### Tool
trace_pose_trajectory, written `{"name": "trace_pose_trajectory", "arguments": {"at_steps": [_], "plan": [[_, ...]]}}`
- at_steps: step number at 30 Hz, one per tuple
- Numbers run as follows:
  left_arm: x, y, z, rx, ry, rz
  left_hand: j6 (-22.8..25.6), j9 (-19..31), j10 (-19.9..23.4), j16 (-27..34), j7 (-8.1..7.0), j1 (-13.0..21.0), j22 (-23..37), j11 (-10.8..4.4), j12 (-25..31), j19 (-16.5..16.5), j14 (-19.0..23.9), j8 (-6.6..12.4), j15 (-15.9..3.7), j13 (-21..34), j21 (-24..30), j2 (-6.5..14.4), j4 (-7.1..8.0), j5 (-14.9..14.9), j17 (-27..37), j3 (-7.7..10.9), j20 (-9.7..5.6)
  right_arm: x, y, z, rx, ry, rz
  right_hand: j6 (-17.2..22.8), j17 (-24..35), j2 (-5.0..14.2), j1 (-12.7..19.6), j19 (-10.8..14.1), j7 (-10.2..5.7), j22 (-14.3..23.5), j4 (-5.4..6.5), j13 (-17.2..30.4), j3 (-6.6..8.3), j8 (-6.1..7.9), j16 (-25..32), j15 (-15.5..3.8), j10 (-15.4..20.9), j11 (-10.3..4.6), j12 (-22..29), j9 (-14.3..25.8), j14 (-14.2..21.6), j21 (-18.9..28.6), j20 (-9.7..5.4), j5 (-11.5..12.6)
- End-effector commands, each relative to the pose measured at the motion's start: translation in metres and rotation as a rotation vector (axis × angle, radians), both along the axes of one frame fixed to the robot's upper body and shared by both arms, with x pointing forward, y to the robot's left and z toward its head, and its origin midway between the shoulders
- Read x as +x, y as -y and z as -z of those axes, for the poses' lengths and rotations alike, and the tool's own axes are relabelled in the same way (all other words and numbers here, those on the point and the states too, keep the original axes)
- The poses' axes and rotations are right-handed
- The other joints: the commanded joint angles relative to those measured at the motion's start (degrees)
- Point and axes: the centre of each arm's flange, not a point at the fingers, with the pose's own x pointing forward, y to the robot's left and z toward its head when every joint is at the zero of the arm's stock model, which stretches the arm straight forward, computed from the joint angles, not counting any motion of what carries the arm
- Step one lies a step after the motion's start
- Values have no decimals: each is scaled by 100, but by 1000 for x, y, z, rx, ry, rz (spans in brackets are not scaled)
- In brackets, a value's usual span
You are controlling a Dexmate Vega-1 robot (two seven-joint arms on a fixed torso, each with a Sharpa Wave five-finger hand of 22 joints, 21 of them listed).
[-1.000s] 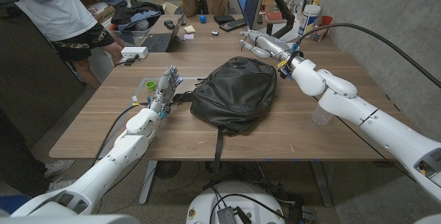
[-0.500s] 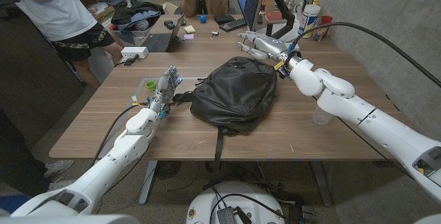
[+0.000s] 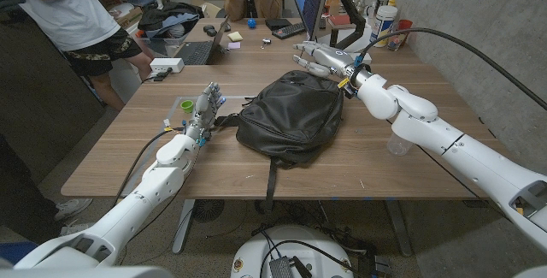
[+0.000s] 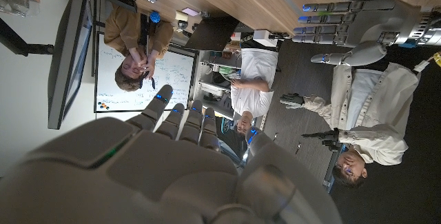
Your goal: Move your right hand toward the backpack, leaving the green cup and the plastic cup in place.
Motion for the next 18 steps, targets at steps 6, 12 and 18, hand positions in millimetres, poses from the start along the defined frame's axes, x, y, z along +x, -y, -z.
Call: {"name": "trace_pose_trajectory", "arguments": {"at_steps": [6, 12, 18], "plan": [[1, 1, 1, 4, -2, -2, -446, 28, -321, 5, -35, 15, 27, -3, 35, -230, -793, 19, -351, 12, -15, 670, 8, 47, 21, -1, -503, -1, -2, 3, -23, -3, 3, 5, 13, 489, 28, 3, -42, 35, 16, 28, 34, 22, 57, -251, 28, -50, 6, 10, 24, -38, -500, -17], [0, 2, 1, 4, -2, -1, -445, 28, -325, 4, -31, 15, 27, 5, 33, -230, -793, 19, -349, 12, -18, 671, 9, 47, 21, -1, -503, 0, -3, 6, -32, -9, 7, 1, 13, 488, 27, 7, -40, 35, 19, 28, 32, 21, 58, -249, 26, -46, 5, 11, 27, -44, -501, -21], [-2, 3, 1, 5, -2, 1, -442, 28, -331, 5, -32, 15, 27, 7, 31, -229, -789, 19, -347, 12, -21, 671, 9, 47, 21, -1, -501, 0, -4, 6, -44, -10, 13, 3, 15, 478, 21, 13, -37, 35, 24, 28, 25, 23, 57, -244, 28, -43, 5, 11, 23, -49, -498, -26]]}}
